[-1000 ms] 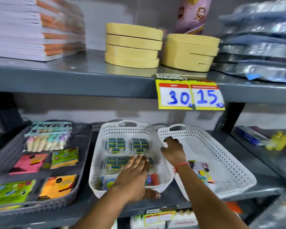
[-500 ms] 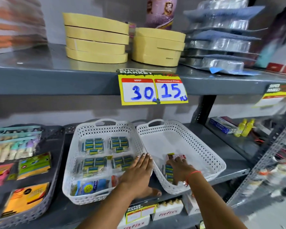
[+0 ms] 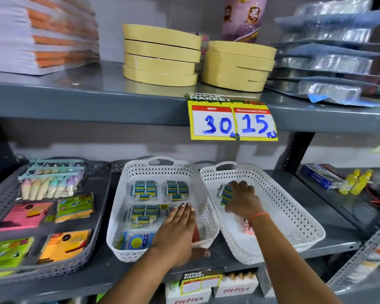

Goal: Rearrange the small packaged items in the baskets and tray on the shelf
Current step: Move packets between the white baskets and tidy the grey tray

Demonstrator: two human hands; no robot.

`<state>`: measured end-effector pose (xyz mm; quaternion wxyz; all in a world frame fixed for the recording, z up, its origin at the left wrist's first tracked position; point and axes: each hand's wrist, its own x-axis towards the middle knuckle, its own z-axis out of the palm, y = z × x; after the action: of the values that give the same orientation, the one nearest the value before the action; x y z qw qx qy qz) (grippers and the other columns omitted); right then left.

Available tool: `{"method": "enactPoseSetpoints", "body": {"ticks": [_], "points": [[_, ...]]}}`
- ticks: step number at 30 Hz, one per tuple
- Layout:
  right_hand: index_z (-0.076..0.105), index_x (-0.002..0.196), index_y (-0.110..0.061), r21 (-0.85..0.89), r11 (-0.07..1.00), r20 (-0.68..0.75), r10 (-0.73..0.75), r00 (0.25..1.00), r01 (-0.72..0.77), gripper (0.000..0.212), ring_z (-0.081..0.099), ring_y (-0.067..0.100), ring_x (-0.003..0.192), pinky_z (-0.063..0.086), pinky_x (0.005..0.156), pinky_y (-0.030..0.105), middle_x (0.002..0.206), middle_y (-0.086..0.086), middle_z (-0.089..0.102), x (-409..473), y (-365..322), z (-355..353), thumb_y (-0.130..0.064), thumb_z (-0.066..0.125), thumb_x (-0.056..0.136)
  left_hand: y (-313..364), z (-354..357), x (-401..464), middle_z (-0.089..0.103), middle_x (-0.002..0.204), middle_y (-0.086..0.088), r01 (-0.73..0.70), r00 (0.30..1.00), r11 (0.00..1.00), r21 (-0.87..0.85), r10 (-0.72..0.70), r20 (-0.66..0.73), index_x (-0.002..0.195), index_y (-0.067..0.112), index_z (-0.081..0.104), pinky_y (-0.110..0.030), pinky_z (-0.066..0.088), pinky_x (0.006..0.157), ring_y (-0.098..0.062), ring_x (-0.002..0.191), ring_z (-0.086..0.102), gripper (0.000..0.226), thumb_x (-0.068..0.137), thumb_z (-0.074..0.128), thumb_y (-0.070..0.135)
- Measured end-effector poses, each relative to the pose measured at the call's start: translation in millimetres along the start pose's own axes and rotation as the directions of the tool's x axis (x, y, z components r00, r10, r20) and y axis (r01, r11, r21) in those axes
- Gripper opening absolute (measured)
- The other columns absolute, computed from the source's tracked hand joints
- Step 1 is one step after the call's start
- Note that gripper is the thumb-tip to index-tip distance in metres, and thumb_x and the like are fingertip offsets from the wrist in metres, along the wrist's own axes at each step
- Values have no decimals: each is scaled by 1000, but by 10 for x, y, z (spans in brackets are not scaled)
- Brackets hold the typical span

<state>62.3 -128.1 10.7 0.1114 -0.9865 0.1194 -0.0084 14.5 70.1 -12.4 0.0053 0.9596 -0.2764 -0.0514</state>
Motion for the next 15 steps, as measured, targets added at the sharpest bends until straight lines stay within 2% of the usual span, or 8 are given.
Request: {"method": "enactPoseSetpoints", "body": {"ticks": [6, 9, 10, 11, 12, 13, 14, 15], "points": [[41, 132, -16, -21, 971, 25, -238, 971, 239, 62, 39, 34, 122, 47, 98, 43, 130, 13, 44, 118, -626, 235, -19, 60, 74, -190, 92, -169, -11, 161, -15, 33, 991, 999, 3, -32, -127, 150, 1, -7, -31, -17, 114, -24, 149, -12, 63, 97, 26, 7], [37, 138, -14, -99, 934, 124, -331, 935, 344, 63, 37, 37, 126, 43, 103, 45, 136, 17, 40, 125, -834, 419, -15, 55, 78, -173, 100, -154, -6, 160, -18, 59, 992, 998, 22, -56, -110, 150, -2, -2, -31, -15, 113, -27, 150, -5, 57, 96, 14, 7], [36, 139, -15, -111, 925, 158, -344, 926, 362, 60, 37, 37, 127, 42, 104, 46, 138, 18, 39, 132, -862, 486, -17, 54, 81, -169, 107, -143, 7, 160, -21, 67, 988, 997, 25, -62, -140, 149, -4, 11, -32, -7, 114, -29, 149, 7, 59, 91, 9, 10], [36, 139, -16, -104, 923, 206, -343, 916, 369, 59, 37, 37, 128, 41, 105, 47, 139, 17, 39, 130, -883, 546, -21, 53, 83, -189, 138, -109, 31, 153, -22, 66, 984, 998, 14, -63, -169, 142, -6, 35, -33, 12, 116, -29, 143, 29, 66, 84, 10, 12], [36, 139, -17, -97, 923, 261, -337, 905, 372, 59, 37, 38, 129, 40, 106, 48, 139, 17, 39, 131, -886, 606, -26, 54, 83, -204, 168, -83, 57, 135, -21, 60, 987, 998, -6, -60, -151, 125, -3, 59, -33, 36, 108, -25, 128, 53, 67, 76, 17, 14], [35, 140, -18, -91, 921, 305, -337, 891, 379, 62, 37, 38, 129, 39, 107, 48, 140, 16, 40, 150, -874, 664, -31, 54, 82, -212, 219, -58, 71, 116, -15, 51, 986, 998, 26, -47, -158, 108, 2, 73, -34, 51, 93, -21, 110, 67, 62, 71, 25, 15], [35, 140, -20, -84, 922, 339, -330, 881, 378, 64, 37, 38, 129, 38, 108, 48, 140, 15, 41, 177, -855, 705, -34, 55, 81, -197, 223, -77, 74, 110, -13, 53, 982, 997, 47, -43, -184, 102, 4, 76, -35, 55, 87, -20, 103, 71, 59, 70, 28, 16], [35, 140, -22, -73, 923, 355, -330, 875, 378, 66, 38, 38, 129, 37, 108, 48, 140, 14, 42, 199, -842, 722, -33, 56, 79, -188, 204, -99, 69, 119, -16, 44, 987, 999, 26, -39, -154, 110, 1, 72, -37, 50, 94, -23, 110, 68, 62, 72, 25, 17]]}}
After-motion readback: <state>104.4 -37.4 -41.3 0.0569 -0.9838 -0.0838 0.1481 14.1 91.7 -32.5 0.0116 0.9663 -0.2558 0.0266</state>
